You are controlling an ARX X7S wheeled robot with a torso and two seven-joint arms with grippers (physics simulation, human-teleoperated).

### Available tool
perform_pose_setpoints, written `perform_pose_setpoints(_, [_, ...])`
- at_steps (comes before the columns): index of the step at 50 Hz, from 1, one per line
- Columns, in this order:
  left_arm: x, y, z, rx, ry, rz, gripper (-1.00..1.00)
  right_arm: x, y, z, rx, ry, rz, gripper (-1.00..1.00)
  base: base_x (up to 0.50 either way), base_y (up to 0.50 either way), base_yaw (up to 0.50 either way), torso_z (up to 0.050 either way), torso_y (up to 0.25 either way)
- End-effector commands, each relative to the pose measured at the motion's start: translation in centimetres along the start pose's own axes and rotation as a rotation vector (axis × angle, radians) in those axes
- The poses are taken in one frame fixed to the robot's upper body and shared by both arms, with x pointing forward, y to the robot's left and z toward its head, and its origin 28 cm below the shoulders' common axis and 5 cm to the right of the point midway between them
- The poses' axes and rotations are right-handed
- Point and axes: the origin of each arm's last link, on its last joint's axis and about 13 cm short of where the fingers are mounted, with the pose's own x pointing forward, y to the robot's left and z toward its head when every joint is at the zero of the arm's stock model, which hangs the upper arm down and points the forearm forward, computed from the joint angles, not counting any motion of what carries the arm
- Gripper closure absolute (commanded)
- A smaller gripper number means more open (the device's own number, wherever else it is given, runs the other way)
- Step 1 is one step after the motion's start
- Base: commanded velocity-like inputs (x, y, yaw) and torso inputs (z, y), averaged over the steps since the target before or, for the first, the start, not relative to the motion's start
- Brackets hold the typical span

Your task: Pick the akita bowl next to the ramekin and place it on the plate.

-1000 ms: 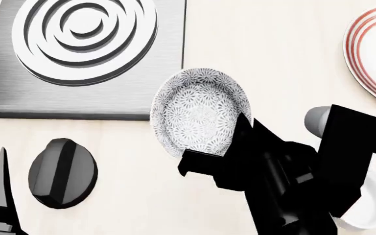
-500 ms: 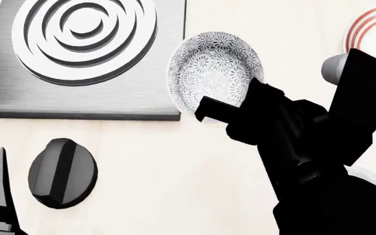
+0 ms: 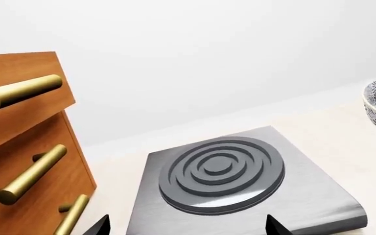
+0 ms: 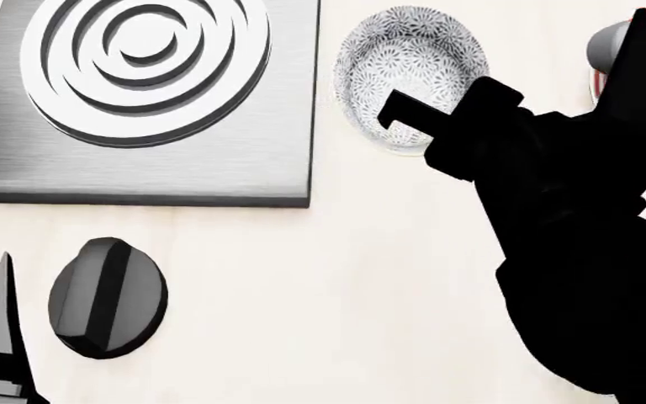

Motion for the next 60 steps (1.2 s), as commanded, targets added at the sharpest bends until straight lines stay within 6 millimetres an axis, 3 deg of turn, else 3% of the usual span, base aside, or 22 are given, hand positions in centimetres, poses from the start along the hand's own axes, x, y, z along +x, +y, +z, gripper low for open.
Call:
perform_pose_setpoints(1, [-0.1, 0.2, -0.2, -0.020, 0.021, -0.006, -1.00, 1.6, -0.2, 1.3, 0.026, -0.051, 0.006, 1.00, 0.00, 0.00, 0.00, 0.000, 0.000])
perform_pose_setpoints(14, [-0.2, 0.2, -0.4, -0.016, 0.023, -0.005, -1.00, 2.9, -1.0, 2.0, 0.030, -0.059, -0.030, 1.00, 0.00, 0.00, 0.00, 0.000, 0.001])
perform_pose_setpoints(60, [-0.3, 0.2, -0.4, -0.014, 0.028, -0.010, -1.00, 4.1, -3.2, 5.7, 0.122, -0.161, -0.139, 1.00, 0.00, 0.00, 0.00, 0.000, 0.000])
